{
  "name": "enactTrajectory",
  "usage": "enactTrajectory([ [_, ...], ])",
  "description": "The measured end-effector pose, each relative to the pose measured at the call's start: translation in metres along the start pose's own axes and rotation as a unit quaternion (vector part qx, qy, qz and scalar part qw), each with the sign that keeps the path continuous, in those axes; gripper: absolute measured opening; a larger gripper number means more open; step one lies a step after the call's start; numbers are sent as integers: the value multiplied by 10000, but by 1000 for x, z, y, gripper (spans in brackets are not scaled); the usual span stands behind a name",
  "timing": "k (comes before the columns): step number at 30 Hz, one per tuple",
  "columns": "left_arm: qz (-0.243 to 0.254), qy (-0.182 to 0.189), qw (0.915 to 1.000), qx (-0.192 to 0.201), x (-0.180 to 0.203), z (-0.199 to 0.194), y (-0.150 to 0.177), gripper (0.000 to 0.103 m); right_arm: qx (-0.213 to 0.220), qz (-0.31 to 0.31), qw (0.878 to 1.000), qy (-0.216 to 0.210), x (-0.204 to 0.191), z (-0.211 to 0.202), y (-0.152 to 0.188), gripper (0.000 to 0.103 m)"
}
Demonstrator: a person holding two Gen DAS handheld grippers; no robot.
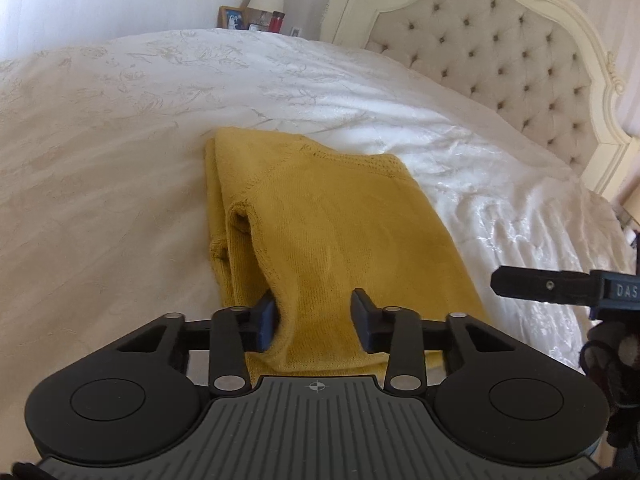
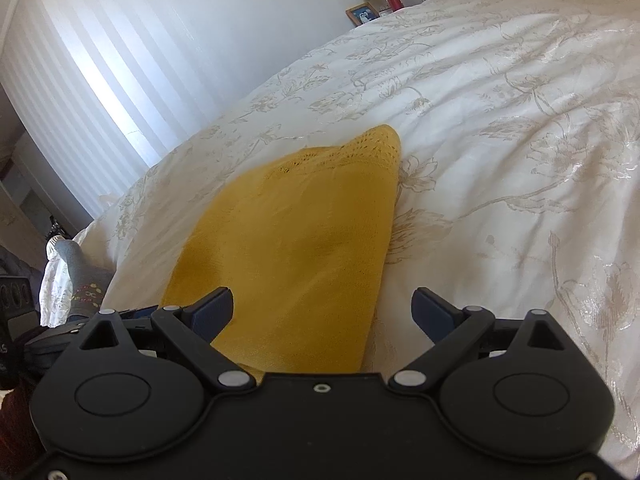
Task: Fold small clothes
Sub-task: 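Close the left gripper on the folded sweater edge, then lift the held edge with the left gripper and fold it over, release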
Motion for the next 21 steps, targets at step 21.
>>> enactTrajectory([
  [21,-864,494,9935,-550,-18,-9,26,11,19,-31,10000,-47,9,32,-50,98],
])
Point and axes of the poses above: each gripper's, at about its wrist camera, not at the fingertips, and z roughly the way its jaws point, x to its right, y to its underside, the point moved 10 cm from there along z, roughly the way its jaws point, and after that the axes turned 12 degrees about z, right-handed, at the moved point
